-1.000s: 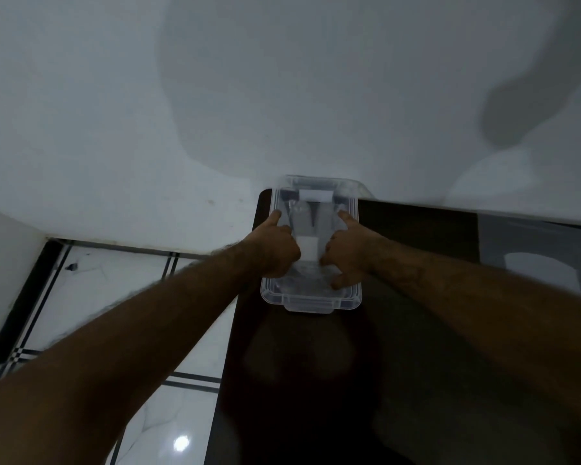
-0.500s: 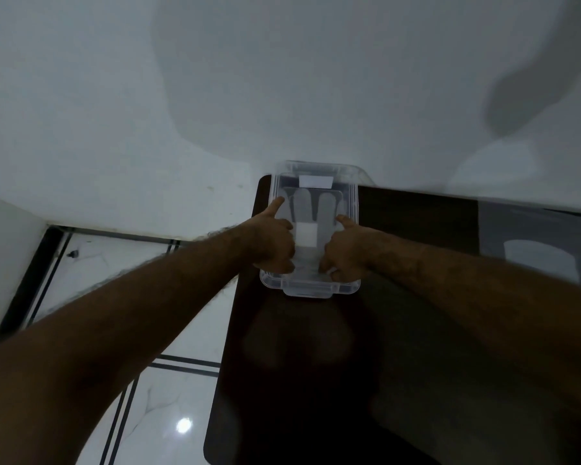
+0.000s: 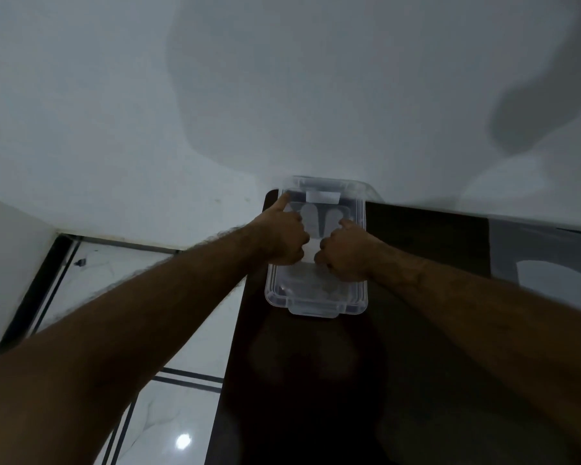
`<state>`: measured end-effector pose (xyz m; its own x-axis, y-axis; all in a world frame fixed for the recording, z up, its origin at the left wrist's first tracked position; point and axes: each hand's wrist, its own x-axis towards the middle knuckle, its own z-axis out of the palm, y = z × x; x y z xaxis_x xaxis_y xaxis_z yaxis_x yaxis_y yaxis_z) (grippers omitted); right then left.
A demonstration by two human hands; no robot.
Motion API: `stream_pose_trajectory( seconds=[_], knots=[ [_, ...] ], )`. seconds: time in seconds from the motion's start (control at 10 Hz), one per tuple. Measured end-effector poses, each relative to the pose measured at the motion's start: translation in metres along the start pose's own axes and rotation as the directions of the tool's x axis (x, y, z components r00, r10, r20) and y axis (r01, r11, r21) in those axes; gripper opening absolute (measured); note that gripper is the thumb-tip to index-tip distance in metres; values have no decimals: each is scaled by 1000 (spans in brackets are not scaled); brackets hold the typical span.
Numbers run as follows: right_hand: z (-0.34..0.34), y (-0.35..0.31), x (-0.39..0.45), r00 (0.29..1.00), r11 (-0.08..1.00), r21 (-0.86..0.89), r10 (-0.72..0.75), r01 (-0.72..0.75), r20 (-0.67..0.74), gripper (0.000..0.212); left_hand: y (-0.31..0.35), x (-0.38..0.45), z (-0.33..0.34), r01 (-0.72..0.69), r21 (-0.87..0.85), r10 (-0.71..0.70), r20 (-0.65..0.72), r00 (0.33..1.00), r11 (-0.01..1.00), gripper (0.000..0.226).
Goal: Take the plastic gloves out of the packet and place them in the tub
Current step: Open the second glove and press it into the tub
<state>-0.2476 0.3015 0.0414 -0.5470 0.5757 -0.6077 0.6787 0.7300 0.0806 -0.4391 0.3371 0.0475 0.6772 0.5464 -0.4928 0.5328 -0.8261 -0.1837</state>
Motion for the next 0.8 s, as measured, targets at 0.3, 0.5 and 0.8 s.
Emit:
stream_pose_trajectory(
  seconds=[0.3,0.5,0.8],
  knots=[
    [2,10,12,998,995,81,62,-63,16,43,-14,25,-1,104,-31,-100,112,989,994,35],
    [6,35,19,971,984,92,165,-151,-171,38,-26,46,-6,90,16,-90,-11,996,996,35],
    [26,61,33,911,996,-8,80,-91,-404,24,-19,36,-14,155,-33,-156,-48,987,987,35]
  ],
)
